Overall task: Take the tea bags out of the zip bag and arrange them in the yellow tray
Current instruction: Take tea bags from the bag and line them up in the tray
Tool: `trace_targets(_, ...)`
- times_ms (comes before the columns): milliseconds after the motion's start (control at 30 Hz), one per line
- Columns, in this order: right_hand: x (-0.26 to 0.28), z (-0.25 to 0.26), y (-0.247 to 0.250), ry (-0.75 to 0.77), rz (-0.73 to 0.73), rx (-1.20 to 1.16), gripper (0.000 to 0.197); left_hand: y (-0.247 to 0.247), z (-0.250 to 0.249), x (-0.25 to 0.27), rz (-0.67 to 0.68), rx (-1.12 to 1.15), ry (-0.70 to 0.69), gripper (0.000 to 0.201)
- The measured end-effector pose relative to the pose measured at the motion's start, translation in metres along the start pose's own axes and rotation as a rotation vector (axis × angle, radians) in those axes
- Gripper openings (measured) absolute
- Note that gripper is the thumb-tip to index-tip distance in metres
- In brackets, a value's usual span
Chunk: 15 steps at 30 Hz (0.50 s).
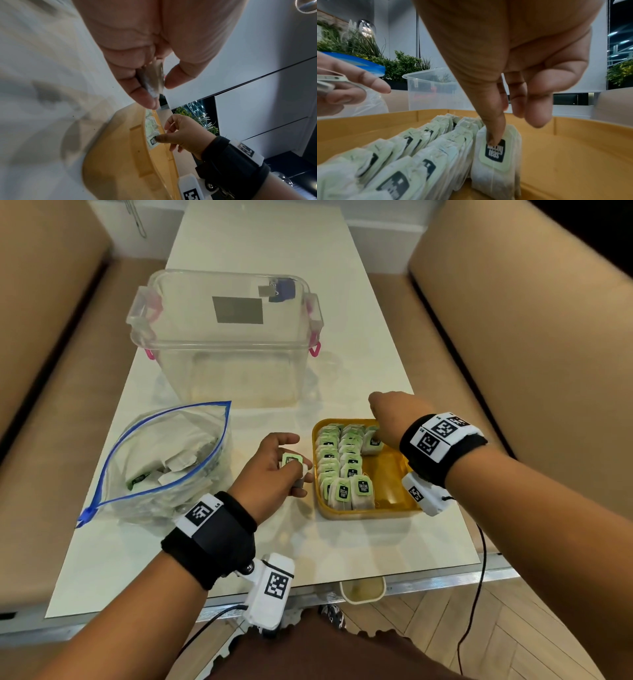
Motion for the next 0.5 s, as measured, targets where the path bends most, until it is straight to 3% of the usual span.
trace_targets(67, -0.0013, -0.0017, 0.0002, -0.014, -0.010, 0.001, 0.026, -0.0021, 0.0006, -0.0010, 0.010, -0.007, -0.001, 0.038)
trace_targets(233, -0.0070, -0.0009, -0.0038, -0.017, 0.072, 0.048, 0.014, -0.0049, 0.0016, -0.0038, 0.026, 0.000, 0.000, 0.038)
trace_targets(500, -0.0061, -0.0029, -0.0040, -0.024, 0.056, 0.047, 0.012, -0.0054, 0.0034, -0.0044, 0.051, -0.025, -0.047, 0.043)
Point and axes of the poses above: each hand's wrist, its own x-axis away from the middle knuckle, its own y-axis out of the back of the hand, z = x × y, the point moved 7 cm from there along -x, towards the middle knuckle, and after that the axes turned 4 degrees about y, right-handed, at the moved point
